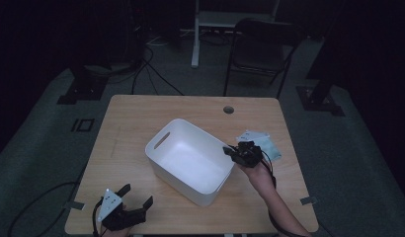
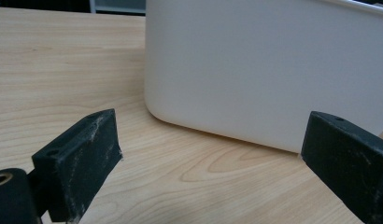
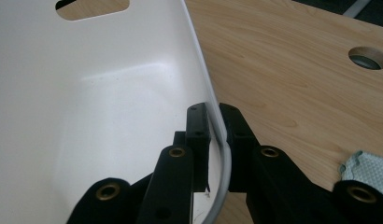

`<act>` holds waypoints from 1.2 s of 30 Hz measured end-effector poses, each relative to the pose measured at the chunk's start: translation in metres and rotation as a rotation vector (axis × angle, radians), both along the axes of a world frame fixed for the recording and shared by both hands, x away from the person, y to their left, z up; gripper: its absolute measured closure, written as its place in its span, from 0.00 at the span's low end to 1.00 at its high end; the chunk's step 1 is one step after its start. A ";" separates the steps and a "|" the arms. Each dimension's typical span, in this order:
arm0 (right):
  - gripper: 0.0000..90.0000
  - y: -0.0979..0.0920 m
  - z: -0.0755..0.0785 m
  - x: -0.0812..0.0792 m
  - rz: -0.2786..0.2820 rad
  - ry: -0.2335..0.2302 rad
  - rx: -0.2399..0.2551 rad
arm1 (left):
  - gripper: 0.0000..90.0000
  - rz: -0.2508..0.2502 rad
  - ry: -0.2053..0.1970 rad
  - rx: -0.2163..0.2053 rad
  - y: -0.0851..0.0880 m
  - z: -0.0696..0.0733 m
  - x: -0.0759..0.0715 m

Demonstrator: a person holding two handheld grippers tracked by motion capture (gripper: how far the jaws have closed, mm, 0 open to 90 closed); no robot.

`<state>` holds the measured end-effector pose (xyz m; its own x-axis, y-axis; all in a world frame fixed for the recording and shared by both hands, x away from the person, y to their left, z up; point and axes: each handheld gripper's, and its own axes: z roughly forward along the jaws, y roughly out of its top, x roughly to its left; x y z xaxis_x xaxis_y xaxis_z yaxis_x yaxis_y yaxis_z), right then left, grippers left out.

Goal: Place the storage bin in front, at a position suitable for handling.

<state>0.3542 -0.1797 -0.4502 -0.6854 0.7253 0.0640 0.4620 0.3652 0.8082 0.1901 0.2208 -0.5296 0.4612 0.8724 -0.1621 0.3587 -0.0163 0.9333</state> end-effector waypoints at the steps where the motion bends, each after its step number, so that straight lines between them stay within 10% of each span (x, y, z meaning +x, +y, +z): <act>1: 0.92 -0.001 0.000 -0.001 0.003 0.002 0.003 | 0.05 -0.003 0.002 -0.001 0.000 0.000 0.000; 24: 0.91 -0.021 -0.003 -0.027 0.013 0.013 0.047 | 0.07 -0.021 0.006 0.010 0.003 0.003 -0.004; 36: 0.54 -0.034 -0.002 -0.041 -0.016 -0.005 0.132 | 0.16 -0.081 -0.046 0.020 0.006 0.041 0.021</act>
